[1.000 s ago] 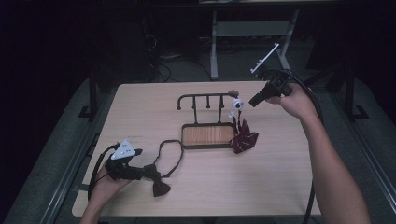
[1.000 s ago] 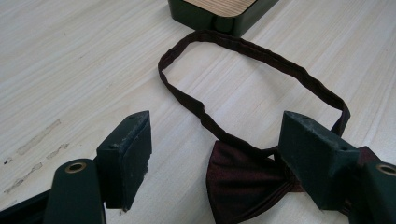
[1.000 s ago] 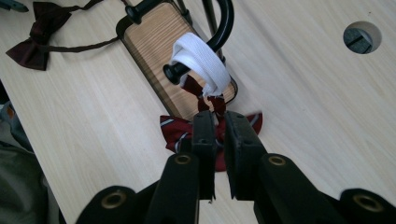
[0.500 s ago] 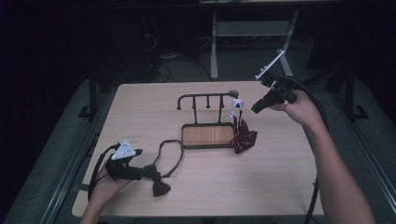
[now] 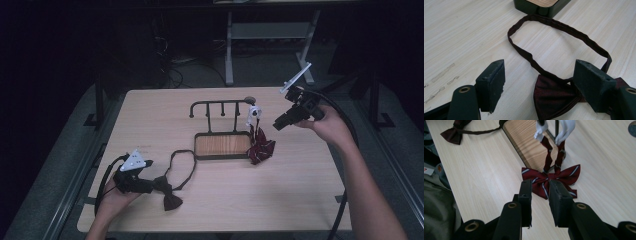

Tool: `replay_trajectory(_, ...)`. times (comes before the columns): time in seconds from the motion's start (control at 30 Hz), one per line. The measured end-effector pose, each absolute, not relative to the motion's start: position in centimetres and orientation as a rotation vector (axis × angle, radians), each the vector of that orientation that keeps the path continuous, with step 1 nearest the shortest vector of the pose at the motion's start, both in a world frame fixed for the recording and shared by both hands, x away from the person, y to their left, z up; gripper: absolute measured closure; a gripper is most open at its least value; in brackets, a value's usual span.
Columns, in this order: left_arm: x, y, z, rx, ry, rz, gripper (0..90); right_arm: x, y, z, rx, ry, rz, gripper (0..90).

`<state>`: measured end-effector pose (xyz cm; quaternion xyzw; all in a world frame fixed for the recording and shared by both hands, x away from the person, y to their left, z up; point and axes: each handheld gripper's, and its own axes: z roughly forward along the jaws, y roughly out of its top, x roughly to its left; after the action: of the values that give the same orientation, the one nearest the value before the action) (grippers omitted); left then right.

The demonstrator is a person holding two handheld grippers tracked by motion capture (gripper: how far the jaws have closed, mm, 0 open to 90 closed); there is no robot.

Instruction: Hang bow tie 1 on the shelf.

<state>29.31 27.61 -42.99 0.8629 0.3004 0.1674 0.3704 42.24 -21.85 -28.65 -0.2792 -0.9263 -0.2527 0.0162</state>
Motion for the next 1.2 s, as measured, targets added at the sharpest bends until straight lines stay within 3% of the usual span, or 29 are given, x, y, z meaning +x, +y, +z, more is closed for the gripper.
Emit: replay_trajectory(1.2, 29.3, 27.1, -43.4, 2.243, 0.765, 0.419, 26.2, 38.2, -23.8, -35.1, -0.879, -2.785, -0.831, 58.1)
